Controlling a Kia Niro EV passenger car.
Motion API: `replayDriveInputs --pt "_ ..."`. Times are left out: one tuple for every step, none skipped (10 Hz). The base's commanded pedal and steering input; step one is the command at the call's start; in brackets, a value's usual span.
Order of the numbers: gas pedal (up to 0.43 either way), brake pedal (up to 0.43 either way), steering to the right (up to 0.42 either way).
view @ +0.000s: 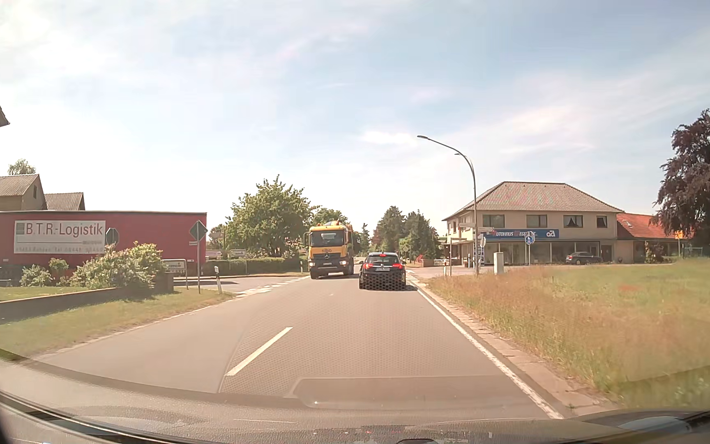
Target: Follow the waypoints while adhering to traffic rules and regulations
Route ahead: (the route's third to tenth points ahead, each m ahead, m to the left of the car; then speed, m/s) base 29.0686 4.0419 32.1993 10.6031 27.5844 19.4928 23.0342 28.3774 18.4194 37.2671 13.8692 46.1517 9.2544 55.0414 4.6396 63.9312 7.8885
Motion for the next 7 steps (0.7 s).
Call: replayDriveInputs --pt "0.0 0.018 0.002" --pt "0.0 0.055 0.002" --pt "0.0 0.079 0.002" --pt "0.0 0.098 0.002" --pt "0.0 0.11 0.001" --pt "0.0 0.122 0.002" --pt "0.0 0.134 0.001"
